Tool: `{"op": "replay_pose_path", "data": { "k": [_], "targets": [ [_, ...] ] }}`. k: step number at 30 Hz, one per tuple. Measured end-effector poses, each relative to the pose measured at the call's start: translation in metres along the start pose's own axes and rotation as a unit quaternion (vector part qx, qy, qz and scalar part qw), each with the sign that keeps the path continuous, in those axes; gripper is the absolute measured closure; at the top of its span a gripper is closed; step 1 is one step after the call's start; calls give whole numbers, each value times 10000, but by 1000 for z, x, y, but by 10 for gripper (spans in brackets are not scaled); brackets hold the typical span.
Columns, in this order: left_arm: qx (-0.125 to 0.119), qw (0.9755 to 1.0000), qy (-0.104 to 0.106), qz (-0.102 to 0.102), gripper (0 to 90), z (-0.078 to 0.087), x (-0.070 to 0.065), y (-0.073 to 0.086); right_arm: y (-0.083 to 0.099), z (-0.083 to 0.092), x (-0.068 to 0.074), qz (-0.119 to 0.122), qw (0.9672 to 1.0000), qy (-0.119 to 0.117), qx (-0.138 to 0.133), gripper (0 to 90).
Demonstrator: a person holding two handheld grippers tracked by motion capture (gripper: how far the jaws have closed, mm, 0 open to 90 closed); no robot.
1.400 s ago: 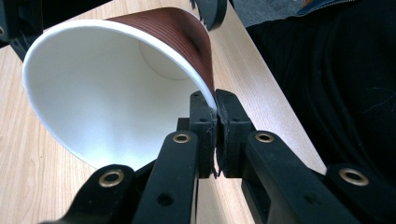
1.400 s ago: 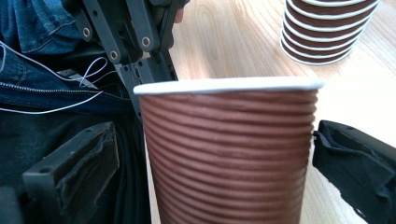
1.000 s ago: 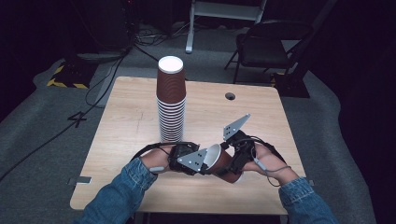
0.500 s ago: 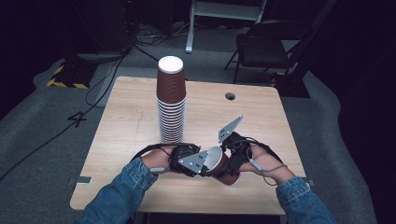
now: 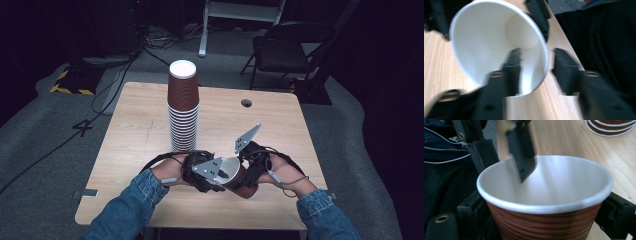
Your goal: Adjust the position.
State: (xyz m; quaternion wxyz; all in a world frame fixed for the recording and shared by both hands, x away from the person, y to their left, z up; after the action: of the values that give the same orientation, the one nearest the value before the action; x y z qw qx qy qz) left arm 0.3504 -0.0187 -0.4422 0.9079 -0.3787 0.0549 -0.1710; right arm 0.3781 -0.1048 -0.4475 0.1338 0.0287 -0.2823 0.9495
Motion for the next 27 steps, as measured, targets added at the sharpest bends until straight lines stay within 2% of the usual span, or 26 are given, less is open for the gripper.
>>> {"op": "replay_pose_path", "data": {
  "k": [3,6,9,11,15,17,18,19,20,21,25,27],
  "targets": [
    [-122,9997,-98,207,404,6,2,1,-1,5,-2,-11,10000,55,-24,125],
    [-389,9977,-276,476,324,16,4,4,-4,11,-5,25,9998,145,-122,125],
    [-531,9955,-434,659,313,26,2,8,-8,16,-8,78,9993,255,-262,125],
    [-552,9949,-457,706,308,27,1,9,-10,20,-10,78,9989,313,-343,125],
    [-597,9931,-589,819,307,32,-5,15,-15,35,-16,67,9962,547,-681,125],
    [-687,9907,-707,941,307,37,-9,20,-17,42,-19,22,9940,666,-870,125],
    [-687,9907,-707,941,307,37,-9,20,-17,42,-19,22,9940,666,-870,125],
    [-704,9897,-746,1001,307,40,-11,23,-18,46,-21,21,9924,741,-980,125],
    [-743,9881,-804,1080,306,44,-15,27,-20,52,-25,-11,9894,863,-1166,125],
    [-743,9881,-804,1080,307,44,-15,27,-20,52,-25,-11,9894,863,-1166,125],
    [-812,9842,-935,1263,307,51,-23,37,-23,64,-36,-107,9814,1204,-1494,125],
    [-817,9825,-986,1356,307,53,-27,42,-24,70,-42,-177,9761,1362,-1686,125]
  ]
}}
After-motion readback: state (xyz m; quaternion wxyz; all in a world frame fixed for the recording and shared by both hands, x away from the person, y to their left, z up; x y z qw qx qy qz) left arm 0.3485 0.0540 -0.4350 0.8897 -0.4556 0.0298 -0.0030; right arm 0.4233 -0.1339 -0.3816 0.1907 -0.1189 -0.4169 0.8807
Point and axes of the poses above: each handheld gripper's, and its own axes: z roughly backward along the jaws, y roughly out of its underside, x roughly to its left, the point moved 9 cm from there along -z, roughly forward along the jaws, and after that the axes turned 10 degrees about y, right-handed, at the moved point
